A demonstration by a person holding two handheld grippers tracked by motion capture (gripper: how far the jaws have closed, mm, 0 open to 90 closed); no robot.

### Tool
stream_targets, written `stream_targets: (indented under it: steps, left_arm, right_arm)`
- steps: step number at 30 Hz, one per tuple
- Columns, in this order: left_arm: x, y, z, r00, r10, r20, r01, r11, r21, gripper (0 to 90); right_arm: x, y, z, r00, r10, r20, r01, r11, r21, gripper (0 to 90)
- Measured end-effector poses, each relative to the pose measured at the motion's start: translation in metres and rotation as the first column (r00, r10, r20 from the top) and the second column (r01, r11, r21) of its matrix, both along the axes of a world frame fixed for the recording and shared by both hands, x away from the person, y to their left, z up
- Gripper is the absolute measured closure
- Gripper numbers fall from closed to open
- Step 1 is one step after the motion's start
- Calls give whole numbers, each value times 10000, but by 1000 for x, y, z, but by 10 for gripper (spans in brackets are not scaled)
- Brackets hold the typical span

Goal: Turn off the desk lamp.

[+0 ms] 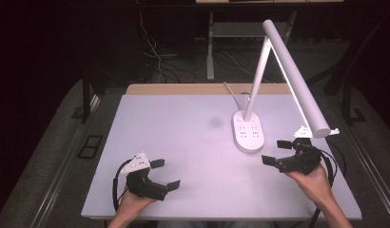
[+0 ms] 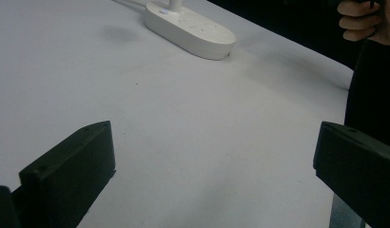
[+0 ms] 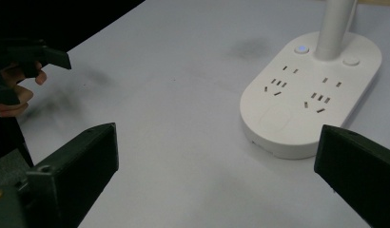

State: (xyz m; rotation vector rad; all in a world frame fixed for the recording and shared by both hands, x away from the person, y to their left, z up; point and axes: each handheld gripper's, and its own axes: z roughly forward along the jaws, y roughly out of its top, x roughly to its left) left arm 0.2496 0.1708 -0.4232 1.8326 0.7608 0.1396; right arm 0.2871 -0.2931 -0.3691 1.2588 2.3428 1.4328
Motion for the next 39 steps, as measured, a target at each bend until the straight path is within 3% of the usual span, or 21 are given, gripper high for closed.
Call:
stream_targets:
  steps: [4, 10, 24, 39]
  left_arm:
    - [0, 0, 0, 10000, 14, -2, -14, 10000, -2, 0]
    - [0, 0, 0, 10000, -23, 16, 23, 10000, 29, 0]
    - [0, 1, 0, 10000, 10, 16, -10, 10000, 14, 0]
    - [0, 0, 0, 10000, -7, 4, 7, 10000, 38, 0]
  right_arm:
    - [5, 4, 4, 10000, 58, 47, -58, 9999, -83, 9]
    - [17, 13, 13, 9999, 142, 25, -140, 9981, -594, 9]
    - [48, 19, 21, 9998, 118, -171, -132, 9963, -848, 10]
    - [81, 16, 19, 9991, -213, -376, 179, 9960, -872, 10]
